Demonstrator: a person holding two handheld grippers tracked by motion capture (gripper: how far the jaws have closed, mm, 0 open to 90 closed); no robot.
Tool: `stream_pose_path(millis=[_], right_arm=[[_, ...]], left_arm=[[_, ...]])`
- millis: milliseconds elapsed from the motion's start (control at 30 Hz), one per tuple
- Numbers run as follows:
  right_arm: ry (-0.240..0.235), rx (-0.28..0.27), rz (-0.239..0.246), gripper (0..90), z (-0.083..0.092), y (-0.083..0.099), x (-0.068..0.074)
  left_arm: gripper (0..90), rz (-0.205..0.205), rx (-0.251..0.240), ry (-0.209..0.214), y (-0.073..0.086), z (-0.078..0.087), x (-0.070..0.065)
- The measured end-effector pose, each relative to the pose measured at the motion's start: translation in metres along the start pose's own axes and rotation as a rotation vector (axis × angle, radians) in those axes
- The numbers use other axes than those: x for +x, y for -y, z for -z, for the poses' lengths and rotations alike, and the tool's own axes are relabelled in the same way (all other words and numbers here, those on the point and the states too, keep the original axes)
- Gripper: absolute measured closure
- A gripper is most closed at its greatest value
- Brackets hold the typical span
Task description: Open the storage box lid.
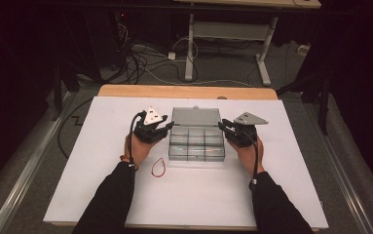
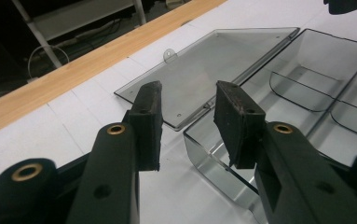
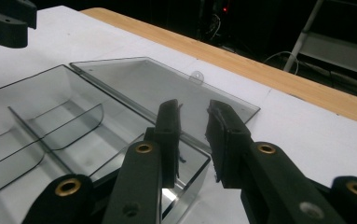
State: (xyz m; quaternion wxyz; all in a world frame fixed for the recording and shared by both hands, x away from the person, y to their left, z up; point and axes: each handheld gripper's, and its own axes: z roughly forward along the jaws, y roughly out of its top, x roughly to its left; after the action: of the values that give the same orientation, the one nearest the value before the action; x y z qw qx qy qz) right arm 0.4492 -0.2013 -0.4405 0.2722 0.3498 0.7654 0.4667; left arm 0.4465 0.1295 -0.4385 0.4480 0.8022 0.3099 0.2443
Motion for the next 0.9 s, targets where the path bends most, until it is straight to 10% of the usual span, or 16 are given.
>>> stream_pose_path(millis=[900], right_arm=[[0.0,-0.111,0.134,32.0,0.061,0.005,0.031]], left_arm=[[23.2,-0.167,-0.011,0.074,0.02,0.048,-0.047]])
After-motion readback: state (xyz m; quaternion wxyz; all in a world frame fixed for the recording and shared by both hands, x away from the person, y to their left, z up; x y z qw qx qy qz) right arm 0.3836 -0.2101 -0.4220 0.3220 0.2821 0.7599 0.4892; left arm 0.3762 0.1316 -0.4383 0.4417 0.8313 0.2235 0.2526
